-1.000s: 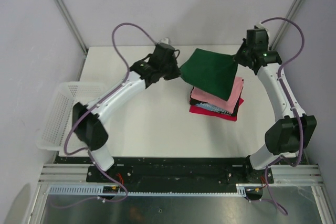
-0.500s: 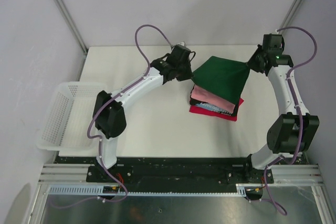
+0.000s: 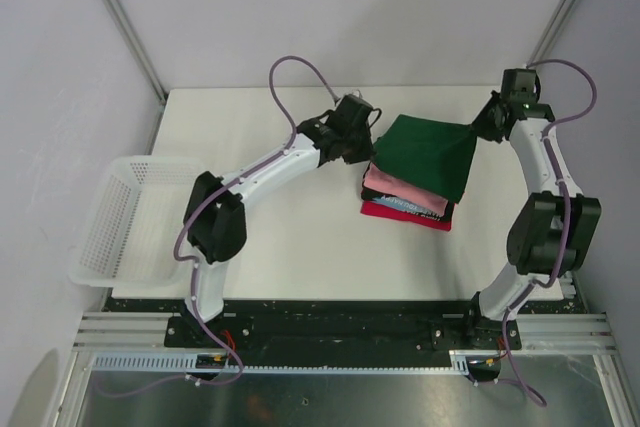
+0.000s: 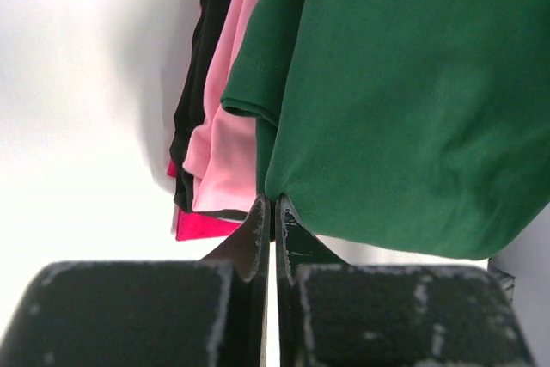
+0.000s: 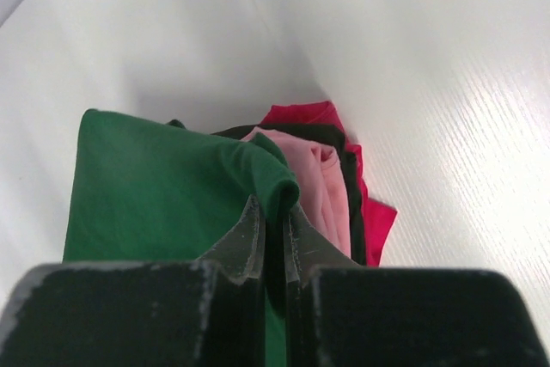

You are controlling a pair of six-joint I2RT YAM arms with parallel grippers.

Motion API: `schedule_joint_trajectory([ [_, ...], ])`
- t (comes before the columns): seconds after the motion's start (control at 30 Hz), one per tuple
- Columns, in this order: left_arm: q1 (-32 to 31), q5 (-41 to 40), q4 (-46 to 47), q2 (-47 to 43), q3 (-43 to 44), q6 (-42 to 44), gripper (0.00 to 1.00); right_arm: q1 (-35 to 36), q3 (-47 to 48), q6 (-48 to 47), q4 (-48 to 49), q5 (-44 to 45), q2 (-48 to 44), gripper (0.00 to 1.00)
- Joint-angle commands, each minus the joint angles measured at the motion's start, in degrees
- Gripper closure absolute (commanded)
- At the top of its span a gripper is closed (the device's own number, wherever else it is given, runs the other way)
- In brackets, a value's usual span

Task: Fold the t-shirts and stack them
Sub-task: Put the neatly folded tshirt into the corner of the board with both arms

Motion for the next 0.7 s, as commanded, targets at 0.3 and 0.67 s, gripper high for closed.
schedule_joint_trajectory([
  [0.3,-0.9,0.9,2.9,0.3,-11.2,-0.2,0.71,-0.6,11.0,-2.1,-5.6,5.1,9.3,0.42],
  [0.67,-0.5,0.0,3.2,-8.9,-15.3,2.4,0.58,11.9,-1.1,3.7,-6.3,4.0,-5.7,0.43],
])
